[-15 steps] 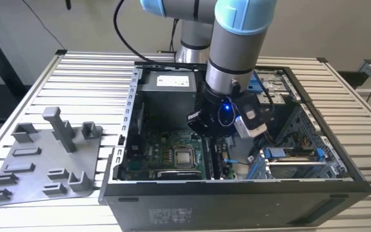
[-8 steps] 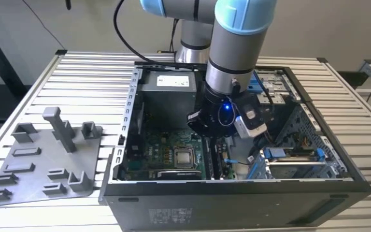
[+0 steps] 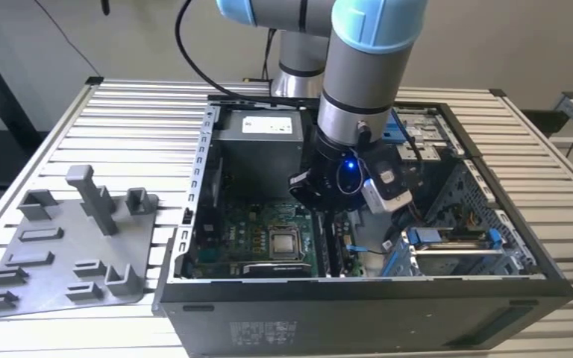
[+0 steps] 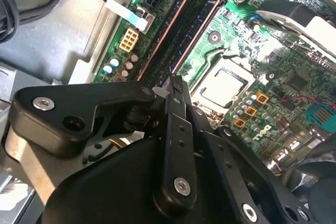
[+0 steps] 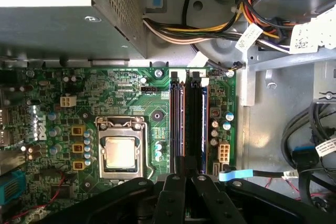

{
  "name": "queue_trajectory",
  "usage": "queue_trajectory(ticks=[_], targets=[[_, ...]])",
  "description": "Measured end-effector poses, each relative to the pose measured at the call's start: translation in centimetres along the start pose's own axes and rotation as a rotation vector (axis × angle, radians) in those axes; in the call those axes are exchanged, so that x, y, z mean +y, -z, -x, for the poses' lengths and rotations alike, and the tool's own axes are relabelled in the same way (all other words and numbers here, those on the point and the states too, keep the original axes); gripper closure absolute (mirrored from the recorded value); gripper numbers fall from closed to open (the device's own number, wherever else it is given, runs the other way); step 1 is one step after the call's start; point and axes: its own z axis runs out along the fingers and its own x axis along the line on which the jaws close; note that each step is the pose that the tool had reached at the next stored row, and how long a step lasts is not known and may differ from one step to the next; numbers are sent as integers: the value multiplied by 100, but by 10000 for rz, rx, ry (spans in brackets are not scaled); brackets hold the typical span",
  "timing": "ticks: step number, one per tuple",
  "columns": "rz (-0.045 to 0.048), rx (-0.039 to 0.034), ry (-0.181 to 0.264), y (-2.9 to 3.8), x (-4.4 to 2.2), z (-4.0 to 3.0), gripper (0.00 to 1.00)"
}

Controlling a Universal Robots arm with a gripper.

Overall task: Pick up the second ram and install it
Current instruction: 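Press down the second ram until it locks into place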

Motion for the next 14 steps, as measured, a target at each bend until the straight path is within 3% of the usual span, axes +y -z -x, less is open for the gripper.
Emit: queue_trajectory(ticks=[5, 14], targets=[[-1, 0, 66, 1, -1, -5, 89], [8, -20, 1699, -31, 0, -5, 89]])
